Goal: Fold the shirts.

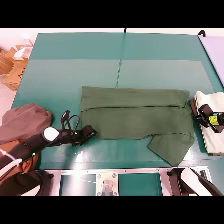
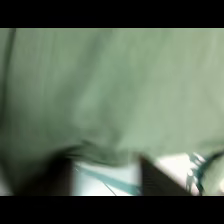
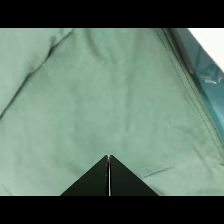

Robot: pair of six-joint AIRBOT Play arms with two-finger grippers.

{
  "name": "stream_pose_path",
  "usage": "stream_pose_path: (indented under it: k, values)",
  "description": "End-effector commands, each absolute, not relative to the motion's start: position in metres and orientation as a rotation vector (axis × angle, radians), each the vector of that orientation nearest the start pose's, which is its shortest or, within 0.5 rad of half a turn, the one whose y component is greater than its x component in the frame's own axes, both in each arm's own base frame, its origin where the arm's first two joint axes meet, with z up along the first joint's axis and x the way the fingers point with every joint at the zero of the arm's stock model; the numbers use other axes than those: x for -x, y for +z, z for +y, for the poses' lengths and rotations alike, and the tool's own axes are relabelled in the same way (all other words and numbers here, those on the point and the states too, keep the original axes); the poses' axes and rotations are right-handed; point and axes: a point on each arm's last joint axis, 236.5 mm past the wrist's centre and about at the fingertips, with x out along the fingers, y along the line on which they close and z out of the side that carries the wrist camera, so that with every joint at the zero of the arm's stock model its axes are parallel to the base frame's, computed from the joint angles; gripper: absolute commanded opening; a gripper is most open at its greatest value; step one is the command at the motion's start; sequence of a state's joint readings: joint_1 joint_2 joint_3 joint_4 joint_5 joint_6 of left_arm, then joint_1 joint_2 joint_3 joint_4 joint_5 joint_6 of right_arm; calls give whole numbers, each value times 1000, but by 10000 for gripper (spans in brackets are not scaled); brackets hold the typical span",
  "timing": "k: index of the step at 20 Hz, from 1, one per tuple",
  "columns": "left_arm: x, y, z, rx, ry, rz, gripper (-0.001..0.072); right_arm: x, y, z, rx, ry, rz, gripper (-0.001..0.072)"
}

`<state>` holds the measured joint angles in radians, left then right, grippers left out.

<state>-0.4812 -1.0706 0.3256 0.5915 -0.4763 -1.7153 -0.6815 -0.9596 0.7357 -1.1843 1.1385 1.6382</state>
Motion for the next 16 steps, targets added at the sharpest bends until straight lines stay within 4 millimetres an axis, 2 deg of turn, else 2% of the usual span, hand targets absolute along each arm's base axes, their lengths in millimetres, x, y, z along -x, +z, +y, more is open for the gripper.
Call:
stream_pose_path:
  k: [1,2,3,4,5,6,8,10,11,12,14,16]
  values:
    - [-244,-128,-209,852,-106,1285,106,-269,-15,-110,-882,-417,1119,28]
    - [-251,-123,-209,826,-131,1261,24,-269,-15,-110,-882,-417,1119,28]
    - [-256,-119,-208,799,-155,1250,23,-269,-15,-110,-882,-417,1120,38]
    - [-260,-117,-204,785,-161,1248,23,-268,-15,-108,-884,-415,1128,115]
    - [-264,-117,-196,776,-157,1254,23,-264,-17,-109,-873,-419,1144,233]
    - [-266,-117,-186,766,-148,1268,23,-259,-19,-109,-861,-424,1165,277]
    - [-269,-117,-163,734,-142,1296,23,-253,-21,-105,-860,-419,1198,276]
    - [-272,-115,-151,717,-162,1302,23,-247,-22,-99,-869,-407,1234,291]
    - [-274,-113,-150,708,-173,1298,23,-243,-22,-95,-875,-399,1258,367]
    - [-277,-110,-151,700,-183,1289,23,-234,-24,-90,-875,-394,1303,385]
    - [-282,-105,-153,697,-198,1278,23,-204,-32,-83,-863,-419,1434,385]
    - [-283,-101,-156,691,-221,1280,23,-170,-48,-74,-863,-453,1565,384]
